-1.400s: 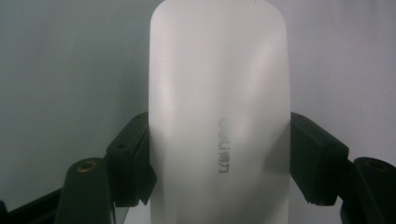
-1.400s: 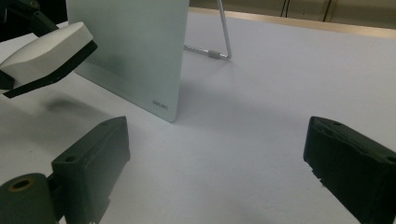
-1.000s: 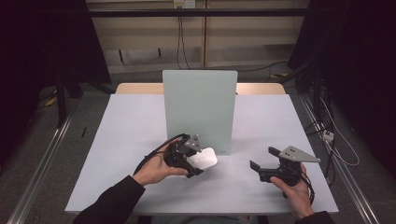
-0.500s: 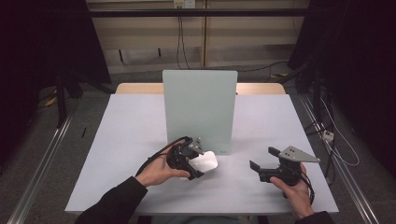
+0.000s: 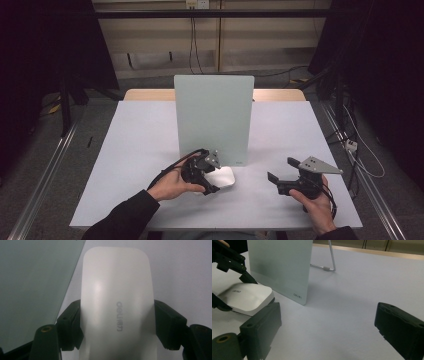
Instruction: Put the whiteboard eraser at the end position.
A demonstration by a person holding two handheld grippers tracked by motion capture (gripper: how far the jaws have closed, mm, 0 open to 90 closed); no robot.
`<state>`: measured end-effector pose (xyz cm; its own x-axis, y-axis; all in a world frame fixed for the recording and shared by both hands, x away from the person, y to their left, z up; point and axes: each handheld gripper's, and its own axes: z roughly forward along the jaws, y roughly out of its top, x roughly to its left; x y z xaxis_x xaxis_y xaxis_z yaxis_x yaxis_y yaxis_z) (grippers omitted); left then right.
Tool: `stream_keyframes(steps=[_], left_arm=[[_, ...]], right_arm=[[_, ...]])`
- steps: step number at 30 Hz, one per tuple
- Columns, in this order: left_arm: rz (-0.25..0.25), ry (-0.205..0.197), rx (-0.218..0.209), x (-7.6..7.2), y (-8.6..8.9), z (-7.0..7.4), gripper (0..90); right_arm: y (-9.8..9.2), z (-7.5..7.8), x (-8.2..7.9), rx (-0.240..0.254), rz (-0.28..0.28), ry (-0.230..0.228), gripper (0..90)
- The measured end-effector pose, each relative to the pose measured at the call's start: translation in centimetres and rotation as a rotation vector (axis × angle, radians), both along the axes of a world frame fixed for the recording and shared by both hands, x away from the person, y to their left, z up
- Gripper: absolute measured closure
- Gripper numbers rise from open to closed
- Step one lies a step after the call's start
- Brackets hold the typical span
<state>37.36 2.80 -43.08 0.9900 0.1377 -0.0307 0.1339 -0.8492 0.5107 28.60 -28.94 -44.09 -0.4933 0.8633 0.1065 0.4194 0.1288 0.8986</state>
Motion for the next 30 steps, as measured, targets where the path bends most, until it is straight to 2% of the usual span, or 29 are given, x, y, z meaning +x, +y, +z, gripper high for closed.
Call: stream_keyframes(steps=[3, 7, 10, 13, 14, 15, 18, 24, 25, 26, 27, 30], left_arm=[[0.007, 0.018, -0.007, -0.2, -0.11, -0.13, 30.9], [0.019, 0.006, -0.005, -0.36, -0.14, -0.25, 30.8], [0.025, 0.024, -0.011, -0.16, -0.07, -0.3, 30.8], [0.029, 0.025, -0.018, -0.18, -0.04, -0.38, 30.8], [0.022, 0.027, -0.002, -0.09, 0.0, -0.26, 30.7], [0.026, 0.028, -0.018, -0.05, 0.0, -0.43, 30.7], [0.04, 0.035, -0.03, 0.02, 0.1, -0.59, 30.5], [0.049, 0.045, -0.038, 0.06, 0.2, -0.73, 30.0], [0.046, 0.046, -0.023, 0.1, 0.26, -0.62, 29.9], [0.05, 0.043, -0.025, 0.07, 0.27, -0.64, 29.9], [0.052, 0.043, -0.047, 0.04, 0.29, -0.81, 29.9], [0.05, 0.042, -0.047, 0.04, 0.38, -0.78, 29.6]], right_arm=[[-0.01, 0.0, -0.01, 0.0, 0.0, 0.0, 7.1], [0.01, 0.01, -0.01, 0.0, 0.002, -0.001, 7.1], [-0.01, -0.01, 0.02, -0.001, 0.003, 0.0, 7.1], [0.0, 0.0, 0.02, 0.0, 0.002, 0.0, 7.1], [-0.02, -0.01, 0.03, -0.002, 0.003, -0.001, 7.1], [-0.01, -0.01, 0.03, -0.002, 0.003, -0.001, 7.1], [0.03, -0.01, 0.03, -0.002, 0.007, -0.002, 7.1], [0.06, -0.02, 0.04, -0.001, 0.007, 0.0, 7.1], [0.06, -0.02, 0.03, -0.001, 0.007, 0.0, 7.1], [0.05, -0.02, 0.03, -0.001, 0.006, 0.0, 7.0], [0.04, -0.02, 0.03, -0.001, 0.007, -0.001, 7.1], [0.01, -0.02, 0.0, 0.0, 0.004, 0.0, 7.1]])
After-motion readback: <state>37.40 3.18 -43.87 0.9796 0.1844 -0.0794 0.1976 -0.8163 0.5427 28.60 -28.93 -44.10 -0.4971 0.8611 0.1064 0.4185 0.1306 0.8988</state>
